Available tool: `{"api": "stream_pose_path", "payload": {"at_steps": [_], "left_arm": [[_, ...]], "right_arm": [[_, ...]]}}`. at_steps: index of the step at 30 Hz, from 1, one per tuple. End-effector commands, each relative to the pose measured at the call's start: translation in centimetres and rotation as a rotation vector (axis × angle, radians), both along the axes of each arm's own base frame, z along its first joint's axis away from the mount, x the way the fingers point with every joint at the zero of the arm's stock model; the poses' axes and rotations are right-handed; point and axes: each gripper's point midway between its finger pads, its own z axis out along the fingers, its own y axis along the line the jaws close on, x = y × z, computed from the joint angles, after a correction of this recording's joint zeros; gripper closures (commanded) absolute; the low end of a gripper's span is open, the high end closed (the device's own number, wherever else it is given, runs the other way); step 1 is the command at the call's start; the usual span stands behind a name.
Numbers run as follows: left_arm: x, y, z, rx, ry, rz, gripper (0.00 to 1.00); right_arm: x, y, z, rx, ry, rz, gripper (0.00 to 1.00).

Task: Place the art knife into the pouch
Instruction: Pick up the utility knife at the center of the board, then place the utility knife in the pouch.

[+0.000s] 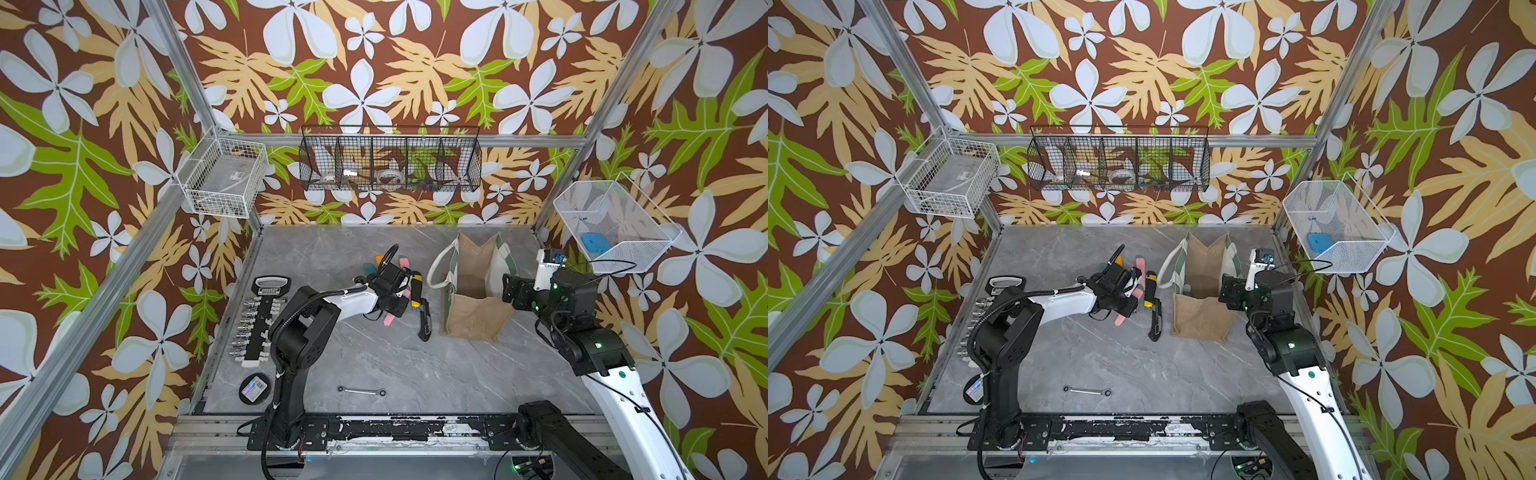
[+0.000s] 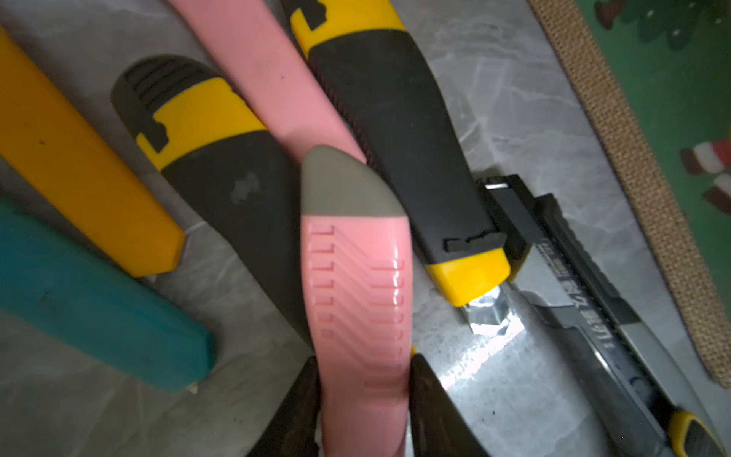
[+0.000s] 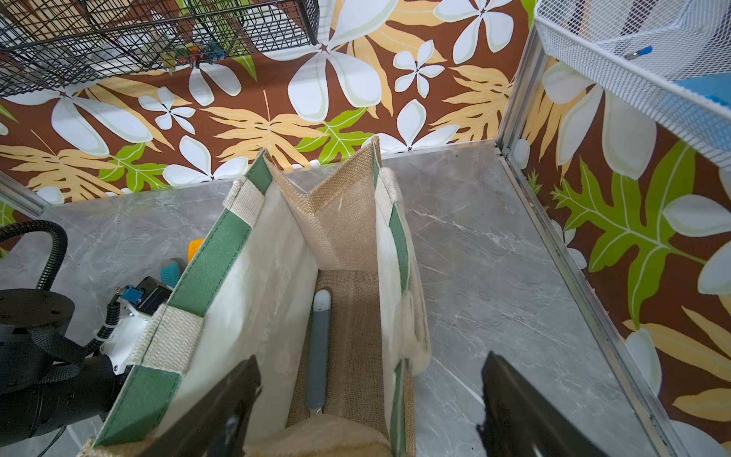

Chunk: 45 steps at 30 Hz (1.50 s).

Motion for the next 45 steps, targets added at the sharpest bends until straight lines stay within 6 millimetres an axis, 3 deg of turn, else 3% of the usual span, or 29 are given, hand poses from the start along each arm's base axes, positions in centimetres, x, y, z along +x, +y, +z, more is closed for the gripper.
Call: {"api": "stream_pose_path", "payload": {"at_steps": [1, 14, 20, 28, 36, 41, 45], "left_arm": [[0.8, 0.2, 1.0, -0.018, -0.044, 0.048, 0.64], [1.7, 1.1, 2.8, -0.046, -0.096, 0.16, 0.68], [1.4, 0.7, 5.7, -0.124, -0.096, 0.19, 0.69], [1.1, -0.8, 14.0, -0.287, -0.182, 0.21, 0.69], [-0.5, -5.3, 23.6, -0.453, -0.278, 0.102, 0.71], [-1.8, -8.6, 27.6, -0.545, -0.304, 0.012, 0.71], [-2.2, -11.3, 29.5, -0.606, -0.319, -0.052, 0.72]], "right_arm": [[0.1, 0.0, 0.4, 0.012, -0.022, -0.005, 0.13], [0.3, 0.1, -0.6, 0.016, -0.004, -0.005, 0.13], [0.4, 0.5, -0.9, 0.018, 0.003, 0.016, 0.12], [0.4, 1.5, -0.7, 0.031, 0.002, 0.077, 0.13], [0.2, 2.5, 0.0, 0.07, -0.008, 0.121, 0.14], [-0.1, 2.4, 0.1, 0.077, -0.006, 0.115, 0.16], [-0.5, 1.8, 0.2, 0.073, -0.033, 0.089, 0.17]]}}
